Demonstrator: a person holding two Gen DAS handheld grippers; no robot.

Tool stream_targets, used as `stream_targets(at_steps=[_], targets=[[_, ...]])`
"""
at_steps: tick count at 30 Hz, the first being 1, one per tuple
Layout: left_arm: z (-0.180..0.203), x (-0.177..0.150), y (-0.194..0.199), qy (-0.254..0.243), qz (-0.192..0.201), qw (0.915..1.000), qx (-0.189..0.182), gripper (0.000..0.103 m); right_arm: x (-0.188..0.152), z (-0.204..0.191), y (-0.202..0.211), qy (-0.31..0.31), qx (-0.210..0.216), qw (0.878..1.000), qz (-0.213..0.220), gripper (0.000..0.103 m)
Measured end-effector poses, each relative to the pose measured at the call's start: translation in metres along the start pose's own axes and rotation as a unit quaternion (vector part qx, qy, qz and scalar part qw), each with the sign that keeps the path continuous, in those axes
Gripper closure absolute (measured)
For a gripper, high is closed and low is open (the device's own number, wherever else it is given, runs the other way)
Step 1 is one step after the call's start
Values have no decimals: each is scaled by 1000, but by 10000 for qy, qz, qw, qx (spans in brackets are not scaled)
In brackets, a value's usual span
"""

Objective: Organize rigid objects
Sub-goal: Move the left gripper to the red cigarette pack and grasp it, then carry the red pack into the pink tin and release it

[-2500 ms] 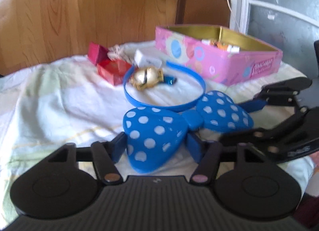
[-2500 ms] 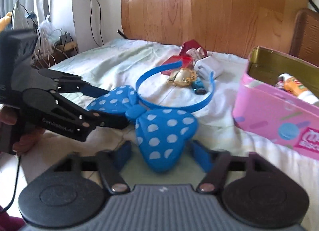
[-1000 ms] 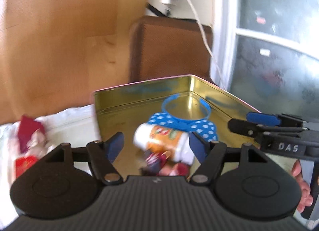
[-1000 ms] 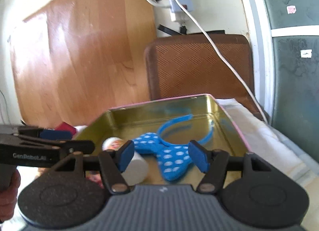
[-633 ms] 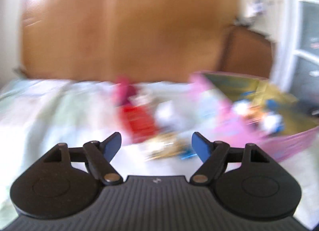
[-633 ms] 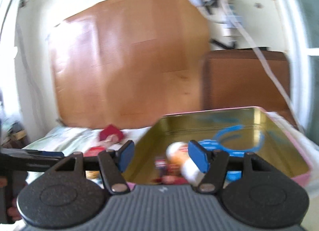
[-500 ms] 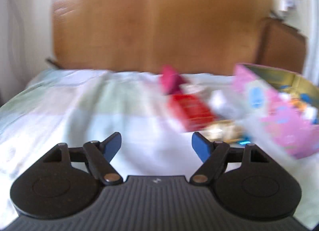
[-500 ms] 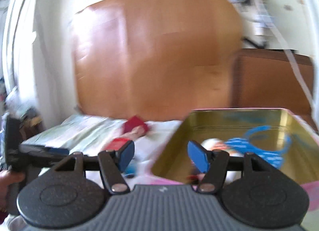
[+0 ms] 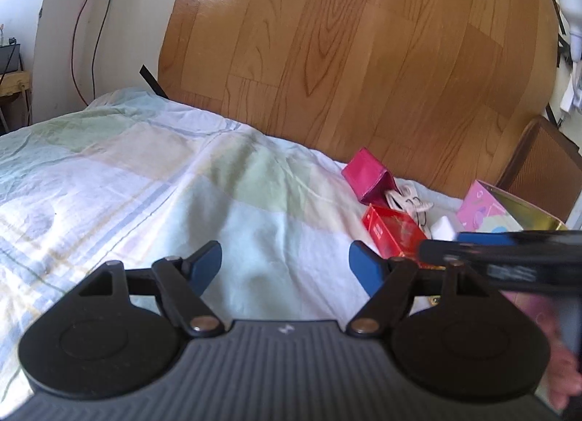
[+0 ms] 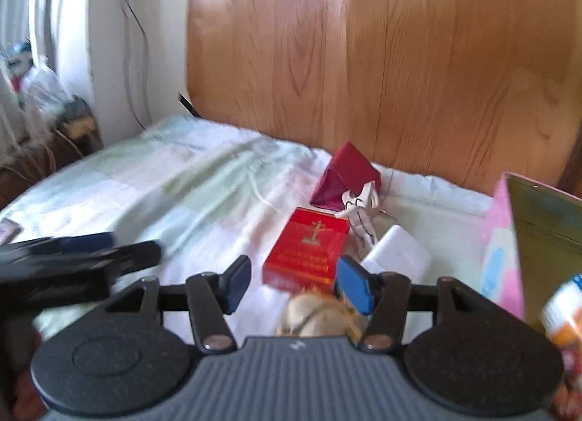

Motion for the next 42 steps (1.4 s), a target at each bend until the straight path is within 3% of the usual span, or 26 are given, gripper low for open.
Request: stream_targets(at_steps=[2,4,6,9,11,16,20,24,27,28,30,35,38,42], targets=[[0,0,0,12,31,10000,-2,24,3,4,-20,-236,67,9993,-274,40],[-2,1,0,49,55,10000,-10,24,5,5,-33,-168,-155,9991,-352,34],[-3,2,0,113,78,9999,-13,24,2,8,-47,-291,-180,9976,-602,44],[-6,2,2,229,113,9997,2,24,-1,8,-47,-324,-204,9978,-543,46],[-9,2,2,326,131,9994,-7,24,-3,2,-36,-261,32,9988,-411,46],[-20,4,3,645,191,9976,-185,24,-20,-28,21,558,696,9959,-166,46],[-25,5,5,859,232,9951,-440,24,-54,-37,82,1227,1085,9864,-101,46],[-12,4,5,616,57,9927,-1033,24,-95,-16,134,1232,849,9882,-316,46],[12,-1,9,350,-329,9813,-1862,25,-122,8,166,991,345,9940,-309,43],[21,-3,13,246,-433,9773,-2059,25,-129,19,177,822,126,9962,-261,36],[43,-11,25,83,-668,9657,-2507,25,-139,34,193,446,-137,9987,-185,32],[101,-27,39,-318,-1168,9345,-3347,25,-158,53,212,-184,-203,9996,-82,24],[129,-40,40,-787,-1337,9268,-3419,25,-160,51,216,-163,-168,9997,32,23],[143,-55,30,-994,-1675,9311,-3085,27,-156,48,210,-121,-82,9998,142,23]])
Point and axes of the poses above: each gripper's, at about its wrist camera, not at the fingertips, and y roughly against the way its jaws point, z to its right, x to its top, the point moved 1 cm from there along -y, roughly the way its jaws point, and after that the axes turned 6 degrees about z, right-handed, at the moved point
